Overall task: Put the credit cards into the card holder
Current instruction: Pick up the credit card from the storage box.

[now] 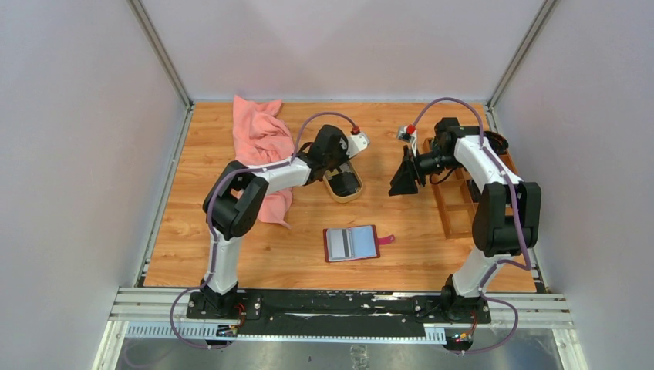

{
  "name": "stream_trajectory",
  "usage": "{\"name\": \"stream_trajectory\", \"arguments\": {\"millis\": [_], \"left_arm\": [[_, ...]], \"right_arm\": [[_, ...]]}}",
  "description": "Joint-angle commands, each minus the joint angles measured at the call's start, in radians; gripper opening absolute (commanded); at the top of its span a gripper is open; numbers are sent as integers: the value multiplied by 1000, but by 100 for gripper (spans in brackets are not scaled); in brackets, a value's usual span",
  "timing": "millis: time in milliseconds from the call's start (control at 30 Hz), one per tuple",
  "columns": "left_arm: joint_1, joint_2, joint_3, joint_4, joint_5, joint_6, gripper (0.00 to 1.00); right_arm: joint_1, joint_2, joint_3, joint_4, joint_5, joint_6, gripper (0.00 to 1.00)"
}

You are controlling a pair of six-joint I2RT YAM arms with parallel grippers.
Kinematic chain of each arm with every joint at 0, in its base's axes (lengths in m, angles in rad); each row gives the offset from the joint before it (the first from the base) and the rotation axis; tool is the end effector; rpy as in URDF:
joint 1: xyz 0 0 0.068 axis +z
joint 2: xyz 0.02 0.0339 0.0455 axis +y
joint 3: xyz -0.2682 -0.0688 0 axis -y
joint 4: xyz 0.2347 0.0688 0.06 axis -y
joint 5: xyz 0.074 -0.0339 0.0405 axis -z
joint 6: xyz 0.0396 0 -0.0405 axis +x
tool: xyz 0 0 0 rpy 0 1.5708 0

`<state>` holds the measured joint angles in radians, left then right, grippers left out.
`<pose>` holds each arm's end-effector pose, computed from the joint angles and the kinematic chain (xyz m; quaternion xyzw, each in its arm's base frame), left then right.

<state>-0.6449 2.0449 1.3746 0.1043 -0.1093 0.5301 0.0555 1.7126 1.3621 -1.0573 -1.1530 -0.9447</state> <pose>0.3697 -0.2727 0.1925 0.4632 0.7430 0.0202 0.4828 0.3111 0.0535 0.2659 -0.4396 0.7120 0.4611 0.2953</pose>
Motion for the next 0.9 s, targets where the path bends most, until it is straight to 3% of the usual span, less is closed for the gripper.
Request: {"name": "stream_trajectory", "arguments": {"millis": [0,133,200,267,367,400,867], "left_arm": [[22,-17,17,15,8,-17,38],[33,-8,11,14,38,-21,38],[39,-7,10,14,51,-22,34],[43,-7,10,14,70,-23,26],[48,-9,10,14,92,-21,3],[50,-10,9,13,98,-20,0],[77,-159,-33,16,229,-167,0]], "right_arm": [[-17,15,15,-37,-28,-29,58],[-17,18,16,-36,-29,-31,58],[-18,19,17,-38,-30,-31,58],[-17,21,17,-39,-31,-31,58],[-17,24,18,-41,-30,-34,58],[-17,22,18,-42,-31,-33,58],[3,84,104,-29,-50,28,59]]}}
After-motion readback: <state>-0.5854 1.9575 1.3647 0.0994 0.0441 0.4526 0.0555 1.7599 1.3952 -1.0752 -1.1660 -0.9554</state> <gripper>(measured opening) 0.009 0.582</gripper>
